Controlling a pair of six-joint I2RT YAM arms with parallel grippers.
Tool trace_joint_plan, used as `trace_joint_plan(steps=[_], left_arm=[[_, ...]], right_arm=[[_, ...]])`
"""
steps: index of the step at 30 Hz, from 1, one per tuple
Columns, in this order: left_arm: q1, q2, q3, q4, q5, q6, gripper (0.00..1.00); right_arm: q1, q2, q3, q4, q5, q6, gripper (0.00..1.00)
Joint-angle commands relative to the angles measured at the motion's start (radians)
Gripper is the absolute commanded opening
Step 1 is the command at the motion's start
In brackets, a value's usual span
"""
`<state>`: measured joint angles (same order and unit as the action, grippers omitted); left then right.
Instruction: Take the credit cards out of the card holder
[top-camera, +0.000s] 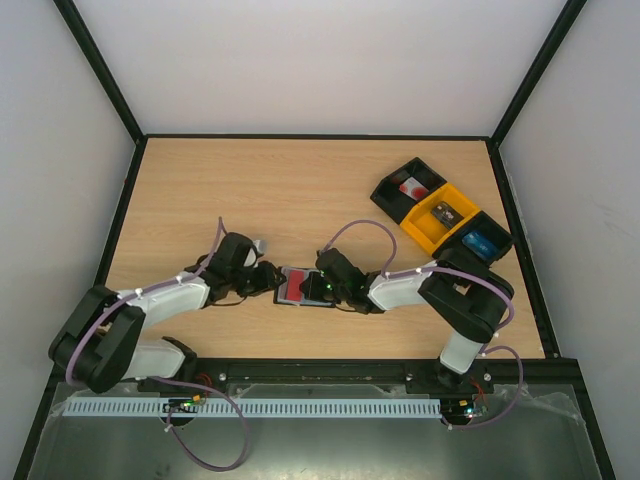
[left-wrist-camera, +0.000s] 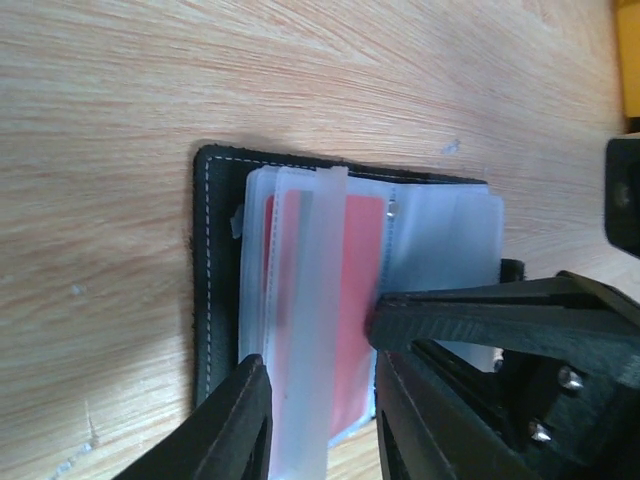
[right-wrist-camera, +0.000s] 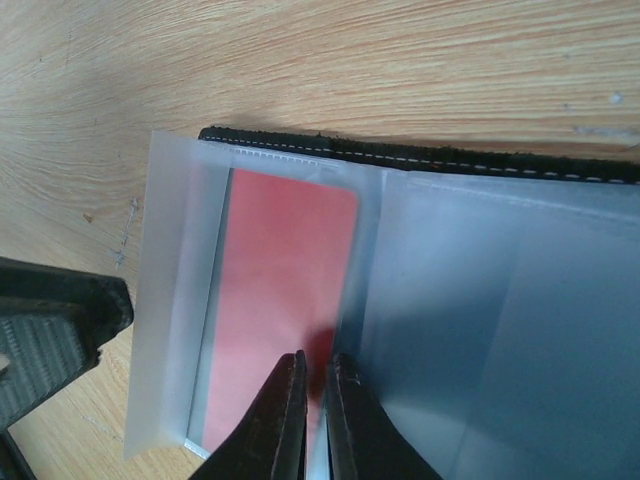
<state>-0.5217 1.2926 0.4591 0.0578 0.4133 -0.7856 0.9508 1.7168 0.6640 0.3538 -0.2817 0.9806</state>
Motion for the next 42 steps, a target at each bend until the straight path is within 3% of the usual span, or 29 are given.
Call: trace_joint_plan(steps=[1, 6, 15, 26, 34, 42], left_arm=[[-0.013, 0.042, 0.039, -0.009, -0.036, 0.022, 0.28], [-0.032, 0.057, 0.056, 0.0, -0.036, 0.025, 0.21], [-0.039, 0.101, 0.066, 0.004, -0.057, 0.038, 0.27], [-0.046, 0.103, 0.067, 0.016, -0.06, 0.042, 0.15], [-0.057, 0.093, 0.079, 0.002, -0.067, 0.045, 0.16], [-0.07, 0.095, 0.084, 0.004, -0.054, 0.042, 0.02]], right_arm=[[0.014, -0.02, -0.016, -0.005, 0.012, 0.006, 0.09], [0.014, -0.043, -0.027, -0.003, 0.018, 0.007, 0.09], [0.014, -0.015, -0.031, 0.024, 0.009, 0.022, 0.08], [0.013, -0.017, -0.032, 0.023, 0.007, 0.018, 0.08], [0.013, -0.019, -0.035, 0.03, 0.007, 0.021, 0.08], [0.013, -0.029, -0.039, 0.029, 0.006, 0.021, 0.08]])
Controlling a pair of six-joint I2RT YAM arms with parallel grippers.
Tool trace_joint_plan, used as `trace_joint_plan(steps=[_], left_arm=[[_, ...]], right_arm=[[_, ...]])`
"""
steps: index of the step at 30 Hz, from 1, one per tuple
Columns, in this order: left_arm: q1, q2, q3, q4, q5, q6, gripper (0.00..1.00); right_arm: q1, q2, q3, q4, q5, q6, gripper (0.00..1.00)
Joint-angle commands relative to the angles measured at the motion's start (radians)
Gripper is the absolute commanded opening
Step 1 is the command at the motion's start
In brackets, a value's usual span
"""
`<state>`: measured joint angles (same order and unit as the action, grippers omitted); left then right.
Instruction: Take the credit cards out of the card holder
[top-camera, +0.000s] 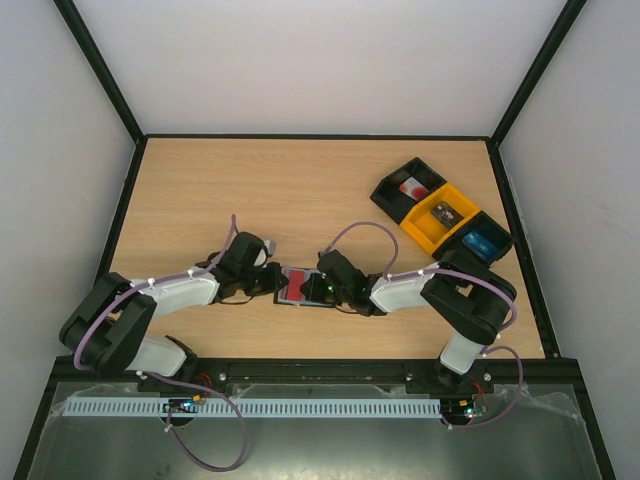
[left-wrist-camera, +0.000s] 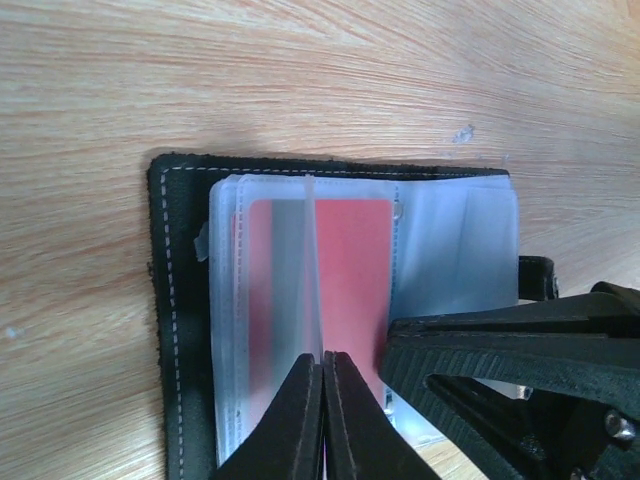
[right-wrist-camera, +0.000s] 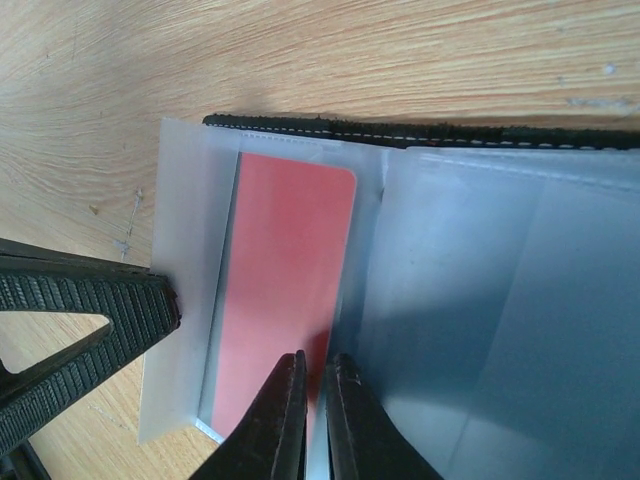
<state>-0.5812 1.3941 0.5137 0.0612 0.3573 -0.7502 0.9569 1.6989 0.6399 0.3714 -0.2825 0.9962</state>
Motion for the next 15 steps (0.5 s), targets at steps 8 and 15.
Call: trace_joint_plan(steps=[8, 15], left_arm=[[-0.022, -0.028, 0.051, 0.003, 0.056, -0.011, 0.02], [-0.044, -0.053, 0.064, 0.008, 0.063, -0.041, 0.02]], right_arm=[[0.007, -0.004, -0.011, 0.017, 0.01, 0.005, 0.09], [0.008, -0.009, -0.024, 0.041, 0.024, 0.011, 0.1]])
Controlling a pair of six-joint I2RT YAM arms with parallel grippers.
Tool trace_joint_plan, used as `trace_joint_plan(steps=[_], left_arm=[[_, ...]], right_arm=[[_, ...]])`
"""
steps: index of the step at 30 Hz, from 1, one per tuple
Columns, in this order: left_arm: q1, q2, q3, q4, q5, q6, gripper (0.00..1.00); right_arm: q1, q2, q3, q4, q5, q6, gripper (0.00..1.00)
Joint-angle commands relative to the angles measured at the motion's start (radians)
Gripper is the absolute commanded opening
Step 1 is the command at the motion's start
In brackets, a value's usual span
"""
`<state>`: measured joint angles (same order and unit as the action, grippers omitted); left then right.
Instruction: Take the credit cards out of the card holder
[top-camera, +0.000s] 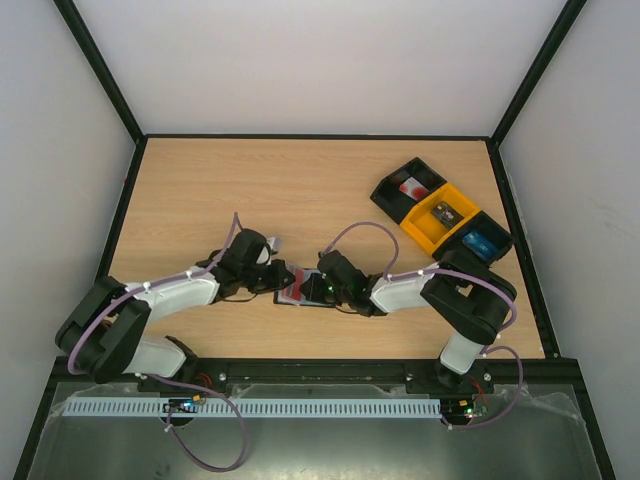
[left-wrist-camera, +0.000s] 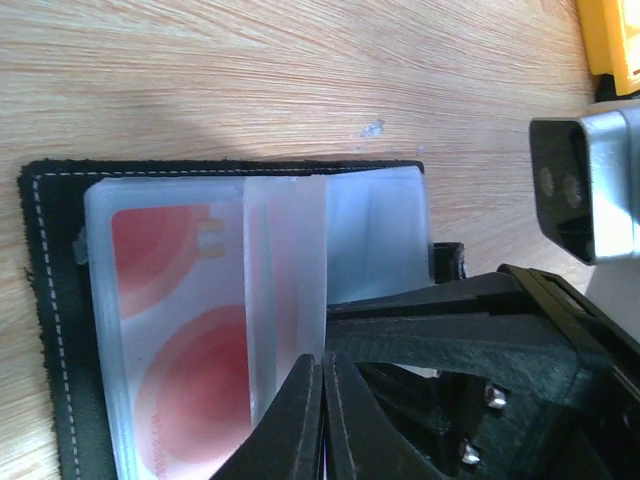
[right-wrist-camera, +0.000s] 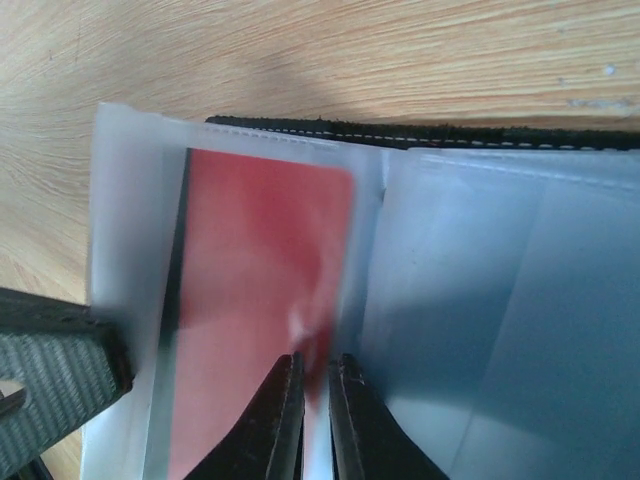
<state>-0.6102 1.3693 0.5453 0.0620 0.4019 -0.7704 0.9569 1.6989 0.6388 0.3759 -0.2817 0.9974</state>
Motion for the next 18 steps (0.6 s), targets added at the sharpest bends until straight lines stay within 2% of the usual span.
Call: trace_joint_plan(steps=[1, 18], left_arm=[[-0.018, -0.029, 0.033, 0.009, 0.017, -0.024, 0.02], [-0.07, 0.022, 0.075, 0.013, -0.018, -0.046, 0.02]], right_arm=[[0.008, -0.006, -0.026, 0.043, 0.024, 0.012, 0.1], [0.008, -0.138, -0.164, 0.189, 0.131, 0.074, 0.13]])
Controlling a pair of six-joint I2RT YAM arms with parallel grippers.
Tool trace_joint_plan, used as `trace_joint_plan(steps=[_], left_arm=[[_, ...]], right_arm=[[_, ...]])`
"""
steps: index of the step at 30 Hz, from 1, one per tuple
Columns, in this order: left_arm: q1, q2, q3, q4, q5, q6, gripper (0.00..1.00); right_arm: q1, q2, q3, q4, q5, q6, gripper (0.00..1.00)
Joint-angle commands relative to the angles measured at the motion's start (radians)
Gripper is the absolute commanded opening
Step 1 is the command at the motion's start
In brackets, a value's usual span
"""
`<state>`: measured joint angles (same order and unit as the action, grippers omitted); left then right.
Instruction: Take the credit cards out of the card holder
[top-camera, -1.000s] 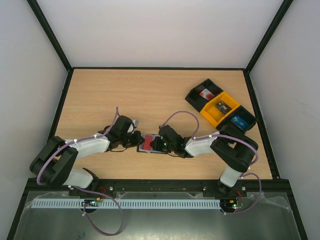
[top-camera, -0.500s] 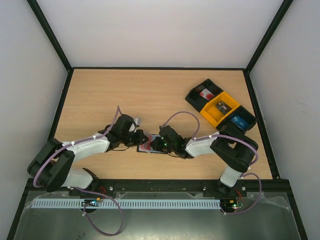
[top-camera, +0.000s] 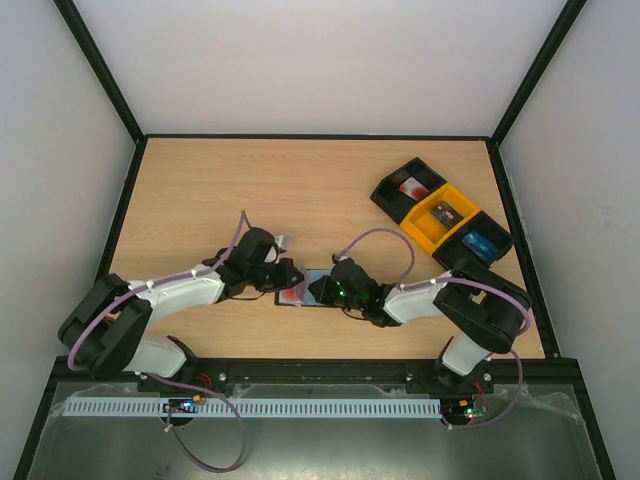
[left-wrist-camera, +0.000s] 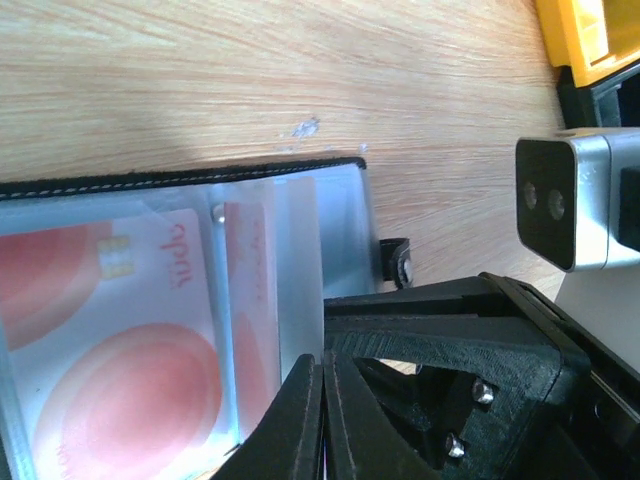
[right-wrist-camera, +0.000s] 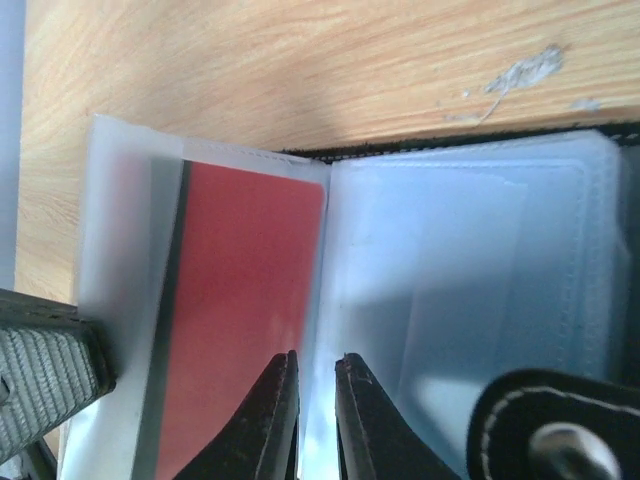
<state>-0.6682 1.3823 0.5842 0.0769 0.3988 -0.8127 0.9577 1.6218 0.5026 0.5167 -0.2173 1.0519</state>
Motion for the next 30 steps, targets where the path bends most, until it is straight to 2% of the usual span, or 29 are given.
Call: trace_joint_plan(steps=[1, 17, 19, 24, 30], left_arm=[[-0.014, 0.011, 0.039, -0.004, -0.019, -0.003, 0.02], [-0.114, 0.099, 0.113, 0.028, -0.057, -0.032, 0.03], [-0.127, 0.103, 0.122, 0.04, -0.052, -0.032, 0.07], [-0.136, 0.089, 0.115, 0.062, -0.037, -0.043, 0.25], [-0.137, 0.013, 0.106, 0.032, -0.064, -0.032, 0.33]], right_arm=[[0.007, -0.077, -0.031, 0.036, 0.079, 0.016, 0.13], [0.006, -0.345, -0.127, -0.11, 0.276, -0.003, 0.13], [0.006, -0.353, -0.128, -0.115, 0.275, -0.007, 0.13], [0.007, -0.373, -0.134, -0.131, 0.275, 0.0, 0.13], [0.007, -0.396, -0.137, -0.145, 0.285, -0.001, 0.13]])
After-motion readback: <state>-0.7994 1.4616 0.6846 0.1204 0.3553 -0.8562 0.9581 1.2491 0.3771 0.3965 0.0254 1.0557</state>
